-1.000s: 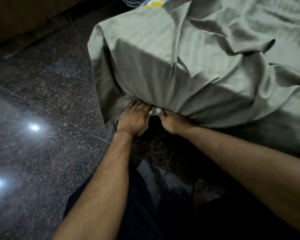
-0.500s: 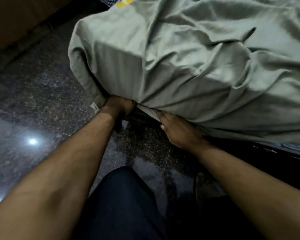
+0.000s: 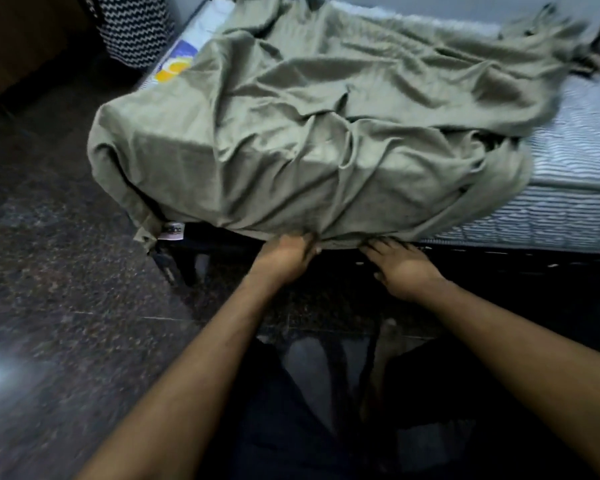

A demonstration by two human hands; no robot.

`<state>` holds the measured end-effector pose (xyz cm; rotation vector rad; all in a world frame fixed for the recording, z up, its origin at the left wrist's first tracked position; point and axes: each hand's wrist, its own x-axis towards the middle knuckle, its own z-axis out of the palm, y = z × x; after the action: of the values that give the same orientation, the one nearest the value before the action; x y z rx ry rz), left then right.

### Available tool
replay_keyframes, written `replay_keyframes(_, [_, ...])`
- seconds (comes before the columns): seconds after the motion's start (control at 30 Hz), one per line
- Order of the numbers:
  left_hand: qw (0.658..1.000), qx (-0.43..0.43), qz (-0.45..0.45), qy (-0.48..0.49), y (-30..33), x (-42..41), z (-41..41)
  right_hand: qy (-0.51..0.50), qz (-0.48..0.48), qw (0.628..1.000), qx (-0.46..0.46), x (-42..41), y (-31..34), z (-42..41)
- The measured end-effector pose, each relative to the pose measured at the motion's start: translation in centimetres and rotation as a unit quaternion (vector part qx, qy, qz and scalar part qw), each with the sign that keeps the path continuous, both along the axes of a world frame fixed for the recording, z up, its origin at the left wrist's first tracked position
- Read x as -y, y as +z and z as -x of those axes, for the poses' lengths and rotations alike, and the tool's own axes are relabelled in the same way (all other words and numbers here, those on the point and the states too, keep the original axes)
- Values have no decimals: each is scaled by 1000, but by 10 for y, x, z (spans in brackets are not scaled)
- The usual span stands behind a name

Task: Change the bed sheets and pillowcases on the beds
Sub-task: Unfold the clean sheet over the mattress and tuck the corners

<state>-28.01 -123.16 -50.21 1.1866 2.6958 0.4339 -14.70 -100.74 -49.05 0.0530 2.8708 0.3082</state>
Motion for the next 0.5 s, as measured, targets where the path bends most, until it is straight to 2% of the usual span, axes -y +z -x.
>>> replay_keyframes(0.07, [998,-11,-50,20,-19,-19,-5,14,-43,999,-8,-13,7,-5])
replay_keyframes(0.17, [990,-76,-105,46,-44,-24,-5,97,-111,987,-61,-22,8,-2])
replay_keyframes(0.27, [986,-119,-117,27,-56,-23,0,189,-175,955,-149,-39,3,6])
replay_keyframes(0.37, [984,-112,-134,38,-61,-24,5,257,-182,926,-211,-48,5,23])
replay_keyframes(0.43, [985,-99,-134,36,-62,-24,5,274,-179,923,-202,-43,10,36])
replay_keyframes(0.5, [986,-98,-129,32,-65,-22,6,237,-171,945,-149,-30,14,45])
